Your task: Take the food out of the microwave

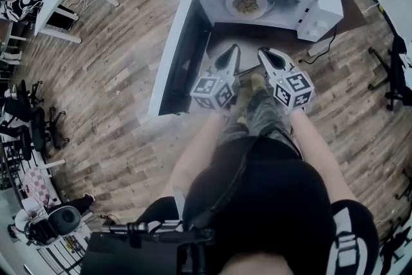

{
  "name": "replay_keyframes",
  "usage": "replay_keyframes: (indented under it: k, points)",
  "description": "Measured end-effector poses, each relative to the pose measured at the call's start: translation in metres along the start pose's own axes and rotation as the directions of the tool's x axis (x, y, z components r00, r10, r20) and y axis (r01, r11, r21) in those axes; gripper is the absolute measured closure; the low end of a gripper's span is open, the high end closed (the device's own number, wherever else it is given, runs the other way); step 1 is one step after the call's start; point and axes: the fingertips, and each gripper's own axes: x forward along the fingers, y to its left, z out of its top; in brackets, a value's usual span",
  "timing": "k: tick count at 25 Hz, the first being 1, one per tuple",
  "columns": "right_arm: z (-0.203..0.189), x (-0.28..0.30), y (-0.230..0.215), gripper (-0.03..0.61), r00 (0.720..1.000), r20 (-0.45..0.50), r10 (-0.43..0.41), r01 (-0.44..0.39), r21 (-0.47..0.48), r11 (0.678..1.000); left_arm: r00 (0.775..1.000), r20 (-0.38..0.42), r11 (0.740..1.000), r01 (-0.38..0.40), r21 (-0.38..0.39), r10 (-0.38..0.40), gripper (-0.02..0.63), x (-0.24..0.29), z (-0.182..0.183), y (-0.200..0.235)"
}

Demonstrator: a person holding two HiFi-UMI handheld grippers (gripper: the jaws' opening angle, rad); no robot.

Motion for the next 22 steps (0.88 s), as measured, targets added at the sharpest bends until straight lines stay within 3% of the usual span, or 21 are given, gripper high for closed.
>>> replay_keyframes:
  k: [7,14,22]
  points:
    - [0.002,0.028,-0.021,0.551,0.997,-0.072,-0.02,0.013,-0.093,0.996,1.0,-0.026,1.0,0.001,-0.023,-0.001,0.606,0.019,-0.006,0.014]
    - [0.006,0.055,-0.041,0.551,0.994,-0.111,-0.021,0.008,-0.122,0.993,0.998,-0.063,1.0,0.01,-0.026,-0.012,0.606,0.035,-0.019,0.023]
    - [0.0,0.085,-0.051,0.505,0.982,-0.184,-0.044,-0.007,-0.268,0.963,0.998,-0.058,1.0,-0.008,-0.022,0.007,0.606,0.052,-0.017,0.036]
